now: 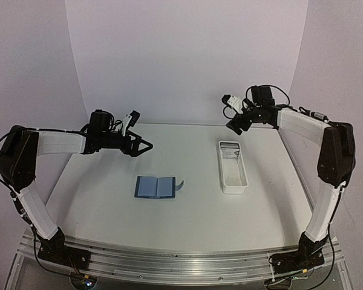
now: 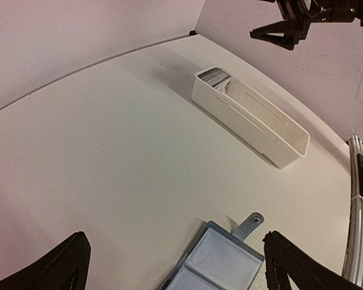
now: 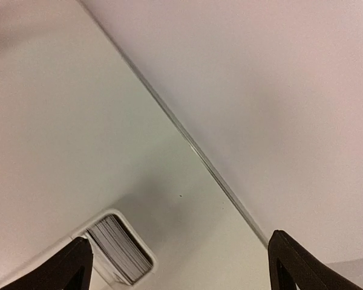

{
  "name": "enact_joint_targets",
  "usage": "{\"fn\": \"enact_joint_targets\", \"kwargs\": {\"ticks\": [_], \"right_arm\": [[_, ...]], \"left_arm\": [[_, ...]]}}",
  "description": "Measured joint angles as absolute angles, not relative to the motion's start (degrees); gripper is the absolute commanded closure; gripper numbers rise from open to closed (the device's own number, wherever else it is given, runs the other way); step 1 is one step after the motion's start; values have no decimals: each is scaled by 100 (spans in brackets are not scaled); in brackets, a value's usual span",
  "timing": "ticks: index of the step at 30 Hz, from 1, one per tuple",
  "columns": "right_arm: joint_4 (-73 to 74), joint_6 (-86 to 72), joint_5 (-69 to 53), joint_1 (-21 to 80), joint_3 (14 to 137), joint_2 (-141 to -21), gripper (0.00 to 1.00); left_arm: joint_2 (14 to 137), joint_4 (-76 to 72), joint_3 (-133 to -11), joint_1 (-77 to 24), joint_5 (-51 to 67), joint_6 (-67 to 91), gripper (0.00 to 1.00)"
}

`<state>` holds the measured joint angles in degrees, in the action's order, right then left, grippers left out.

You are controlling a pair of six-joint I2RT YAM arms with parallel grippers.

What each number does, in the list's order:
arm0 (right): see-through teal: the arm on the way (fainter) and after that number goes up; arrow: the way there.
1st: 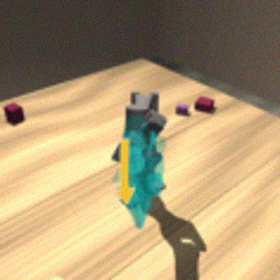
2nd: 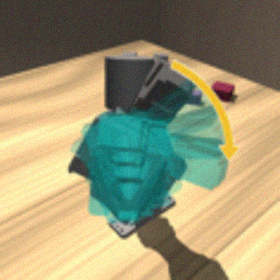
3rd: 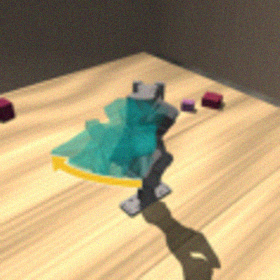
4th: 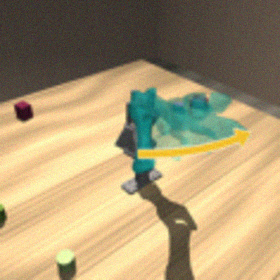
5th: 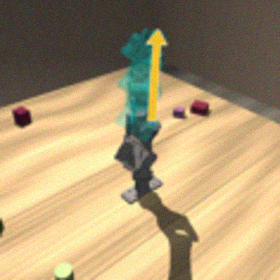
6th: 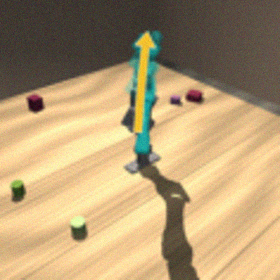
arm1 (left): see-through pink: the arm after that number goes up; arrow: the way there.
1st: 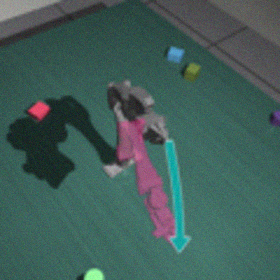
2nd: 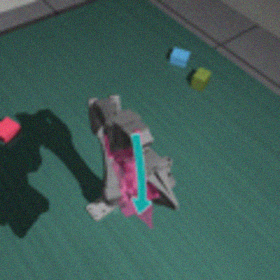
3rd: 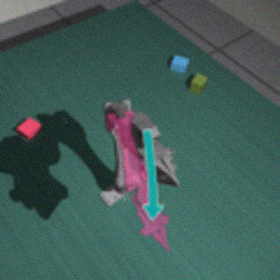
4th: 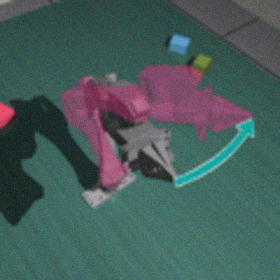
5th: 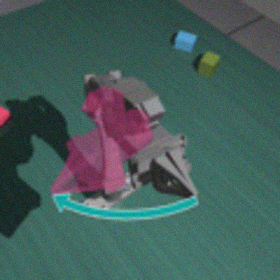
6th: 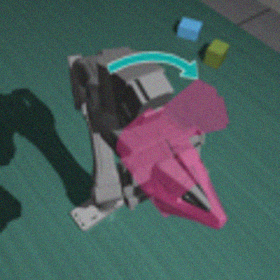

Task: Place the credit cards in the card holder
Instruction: Pick up the credit card from the storage box.

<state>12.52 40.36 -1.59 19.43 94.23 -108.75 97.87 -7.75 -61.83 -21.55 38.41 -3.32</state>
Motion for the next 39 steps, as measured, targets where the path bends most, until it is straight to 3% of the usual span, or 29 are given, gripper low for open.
{"fn": "enact_joint_targets", "kwargs": {"ticks": [6,14,39], "right_arm": [[1386,6442,-168,1943,8851,-11371,2],[855,7830,145,2081,8513,-11641,2],[-256,9007,966,2240,8315,-12330,4]], "left_arm": [[10365,-1032,-6353,-2319,3553,-480,1],[10782,-1331,-6418,-2331,3424,-601,1],[11060,-1913,-6240,-2211,3394,-445,0]]}}
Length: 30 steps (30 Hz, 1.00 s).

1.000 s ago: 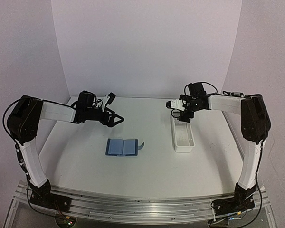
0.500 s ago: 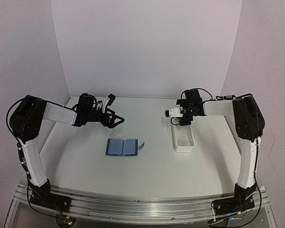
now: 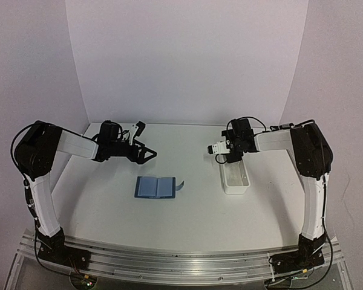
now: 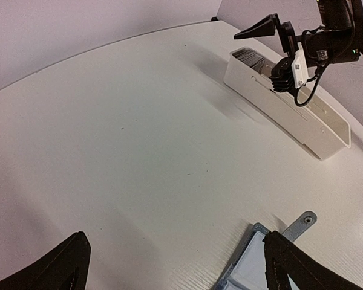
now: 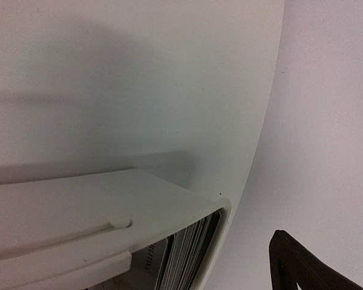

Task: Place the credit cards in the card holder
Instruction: Pick up the credit card from the storage box.

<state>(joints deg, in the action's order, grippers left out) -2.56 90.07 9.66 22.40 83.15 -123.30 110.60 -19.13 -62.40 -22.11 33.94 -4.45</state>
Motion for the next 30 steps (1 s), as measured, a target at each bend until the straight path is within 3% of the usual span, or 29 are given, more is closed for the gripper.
{"fn": "enact_joint_targets", "kwargs": {"ticks": [4,18,30], "right_arm": [[-286,8989,1096,2265,8313,-12366,9],[57,8434,1206,2276,8507,-12381,50],[701,7979,1045,2276,8875,-12381,76]], "left_arm": [[11121,-1910,-6246,-2205,3431,-443,0],[11153,-1911,-6254,-2130,3559,-441,0],[11153,-1909,-6254,-2119,3696,-399,1]]}}
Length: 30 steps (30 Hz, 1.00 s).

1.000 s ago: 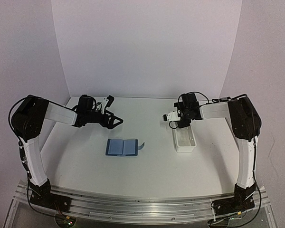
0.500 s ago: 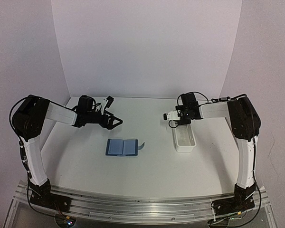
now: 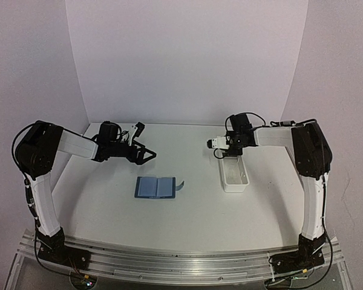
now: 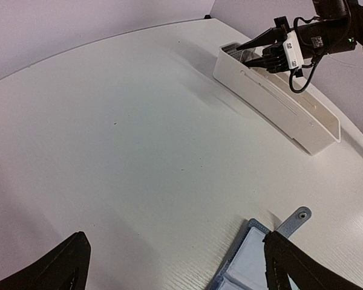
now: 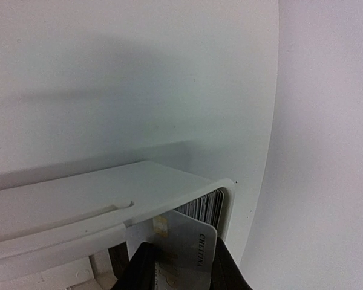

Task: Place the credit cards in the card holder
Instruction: Pick up the credit card from the storage box.

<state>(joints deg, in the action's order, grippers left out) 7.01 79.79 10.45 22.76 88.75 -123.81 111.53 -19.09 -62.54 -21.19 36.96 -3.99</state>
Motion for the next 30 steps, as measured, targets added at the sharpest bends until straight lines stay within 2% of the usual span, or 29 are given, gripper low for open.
{"fn": "enact_joint_targets", "kwargs": {"ticks": [5,8,13,25,30], "right_arm": [[923,7842,968,2276,8951,-12381,85],[1111,7761,893,2276,9014,-12381,94],[1304,7671,843,2276,9106,-12374,100],[1413,7642,805,2277,9131,-12361,100],[1425,7628,816,2282,9133,-12361,89]], "left_arm": [[11153,-1907,-6254,-2117,3760,-397,1],[11153,-1907,-6254,-2116,3791,-393,1],[11153,-1907,-6254,-2115,3847,-373,1],[11153,-1903,-6254,-2115,3905,-303,1],[11153,-1899,-6254,-2115,3905,-303,1]]}}
